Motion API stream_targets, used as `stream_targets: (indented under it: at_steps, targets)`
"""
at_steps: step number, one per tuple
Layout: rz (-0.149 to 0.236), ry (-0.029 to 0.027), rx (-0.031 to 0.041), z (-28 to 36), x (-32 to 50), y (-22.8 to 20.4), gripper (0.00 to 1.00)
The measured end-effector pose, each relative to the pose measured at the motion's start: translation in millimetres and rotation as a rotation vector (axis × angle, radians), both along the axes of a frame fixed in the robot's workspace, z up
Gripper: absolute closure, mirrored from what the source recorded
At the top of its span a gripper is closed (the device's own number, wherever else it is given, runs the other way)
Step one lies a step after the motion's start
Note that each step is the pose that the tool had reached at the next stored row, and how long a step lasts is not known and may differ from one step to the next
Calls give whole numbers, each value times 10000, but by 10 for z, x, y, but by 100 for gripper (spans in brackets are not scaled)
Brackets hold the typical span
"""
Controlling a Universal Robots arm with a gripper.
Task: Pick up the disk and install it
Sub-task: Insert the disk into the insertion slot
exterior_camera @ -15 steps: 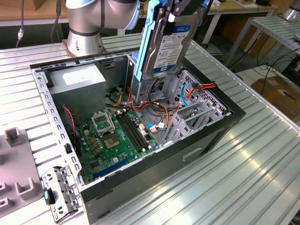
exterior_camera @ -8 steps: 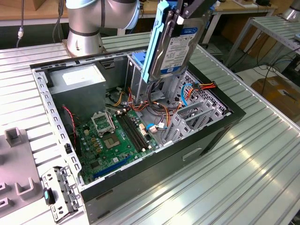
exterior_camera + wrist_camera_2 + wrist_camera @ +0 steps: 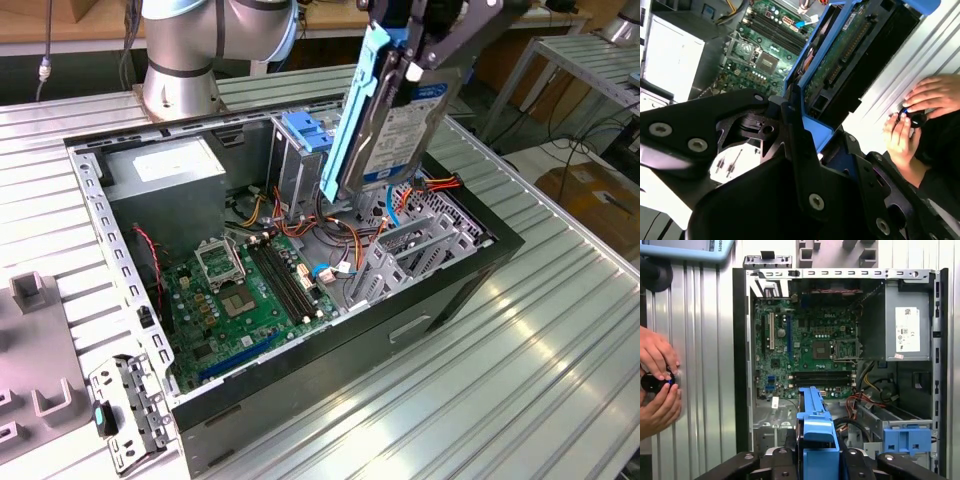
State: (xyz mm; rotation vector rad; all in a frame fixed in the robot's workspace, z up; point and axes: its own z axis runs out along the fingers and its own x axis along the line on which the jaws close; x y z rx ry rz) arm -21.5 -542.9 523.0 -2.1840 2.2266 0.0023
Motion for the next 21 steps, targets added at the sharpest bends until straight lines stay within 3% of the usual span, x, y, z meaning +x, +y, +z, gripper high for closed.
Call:
stream_targets:
  at_steps: [3,4,7,11,13,15,21]
  targets:
    - [1,-4,2,-45,71,-51,64]
    - [0,-20,-2,-68,128,-70,64]
    - [0,-206,0,-102,197,-107,64]
    - [-3,-211,0,-182,351,-107,64]
    - [-3,-210,-2,-226,482,-107,64]
    - [-5,-210,-1,-250,542,-107,64]
    - [-9,-210,-1,-287,616,-107,64]
